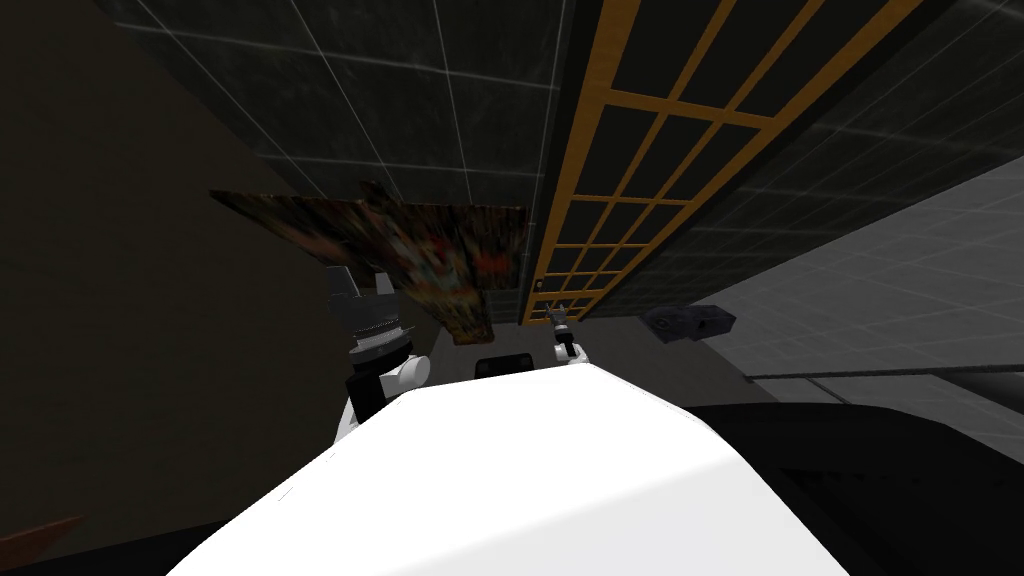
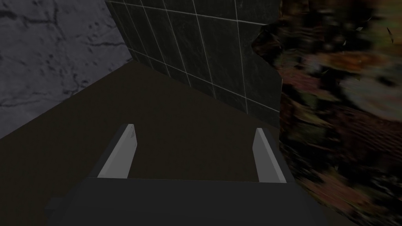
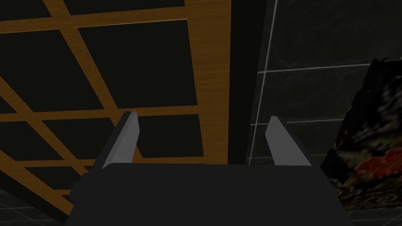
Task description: Pull the door open
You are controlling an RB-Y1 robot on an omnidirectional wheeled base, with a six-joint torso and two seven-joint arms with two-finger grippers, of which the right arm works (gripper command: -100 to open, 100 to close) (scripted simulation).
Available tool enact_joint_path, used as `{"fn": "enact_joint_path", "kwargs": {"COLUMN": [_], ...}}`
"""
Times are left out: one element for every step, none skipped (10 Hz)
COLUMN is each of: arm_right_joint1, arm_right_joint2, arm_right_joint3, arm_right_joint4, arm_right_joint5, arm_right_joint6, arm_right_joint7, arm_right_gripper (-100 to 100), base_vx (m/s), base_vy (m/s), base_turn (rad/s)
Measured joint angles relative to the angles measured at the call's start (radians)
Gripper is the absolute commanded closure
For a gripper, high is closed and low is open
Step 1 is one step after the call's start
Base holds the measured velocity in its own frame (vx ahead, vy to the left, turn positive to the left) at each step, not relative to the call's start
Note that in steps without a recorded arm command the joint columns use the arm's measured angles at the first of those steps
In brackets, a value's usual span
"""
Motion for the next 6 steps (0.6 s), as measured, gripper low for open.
{"fn": "enact_joint_path", "kwargs": {"arm_right_joint1": [-0.010, -0.016, -0.020, -0.026, -0.031, -0.039], "arm_right_joint2": [0.000, 0.001, 0.002, 0.004, 0.005, 0.004], "arm_right_joint3": [-0.006, -0.012, -0.015, -0.020, -0.023, -0.028], "arm_right_joint4": [0.027, 0.046, 0.060, 0.080, 0.092, 0.112], "arm_right_joint5": [0.004, 0.011, 0.014, 0.017, 0.021, 0.024], "arm_right_joint6": [-0.007, -0.009, -0.011, -0.018, -0.020, -0.024], "arm_right_joint7": [0.018, 0.037, 0.050, 0.064, 0.075, 0.087], "arm_right_gripper": [-100, -100, -100, -100, -100, -100], "base_vx": [0.121, 0.102, 0.074, 0.073, 0.072, 0.079], "base_vy": [-0.033, -0.022, -0.015, -0.014, -0.009, -0.020], "base_turn": [0.055, 0.024, 0.013, 0.025, 0.033, 0.024]}}
